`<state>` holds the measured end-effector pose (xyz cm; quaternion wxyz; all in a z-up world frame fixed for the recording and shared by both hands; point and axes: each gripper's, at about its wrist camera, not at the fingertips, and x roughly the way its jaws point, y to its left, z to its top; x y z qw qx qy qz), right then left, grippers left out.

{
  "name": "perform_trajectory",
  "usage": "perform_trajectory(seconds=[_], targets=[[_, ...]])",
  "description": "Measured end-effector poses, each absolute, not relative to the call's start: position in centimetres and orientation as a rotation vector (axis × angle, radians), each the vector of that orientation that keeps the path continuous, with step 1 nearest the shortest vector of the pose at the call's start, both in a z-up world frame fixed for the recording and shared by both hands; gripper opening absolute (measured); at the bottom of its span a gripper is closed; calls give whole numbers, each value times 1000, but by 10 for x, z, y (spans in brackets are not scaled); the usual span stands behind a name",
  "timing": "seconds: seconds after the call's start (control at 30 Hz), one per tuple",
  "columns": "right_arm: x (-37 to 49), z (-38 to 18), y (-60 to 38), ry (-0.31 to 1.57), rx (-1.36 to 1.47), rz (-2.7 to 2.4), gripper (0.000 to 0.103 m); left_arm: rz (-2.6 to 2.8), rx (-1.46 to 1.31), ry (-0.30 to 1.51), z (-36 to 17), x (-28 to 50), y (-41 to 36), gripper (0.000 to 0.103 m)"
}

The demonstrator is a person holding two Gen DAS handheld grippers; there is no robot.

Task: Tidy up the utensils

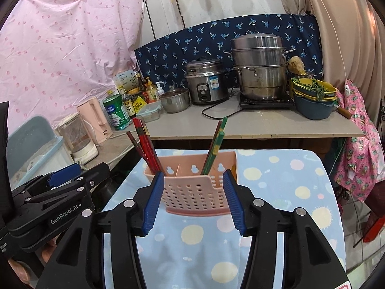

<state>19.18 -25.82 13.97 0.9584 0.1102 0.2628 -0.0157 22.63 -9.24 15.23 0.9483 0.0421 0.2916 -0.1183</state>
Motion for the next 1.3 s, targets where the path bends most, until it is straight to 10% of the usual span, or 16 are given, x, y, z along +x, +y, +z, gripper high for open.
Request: perform_trajectory(seconds=[1.3], targets=[[148, 82, -242, 627, 125, -117, 77, -180, 107, 670, 88, 189, -76, 91]])
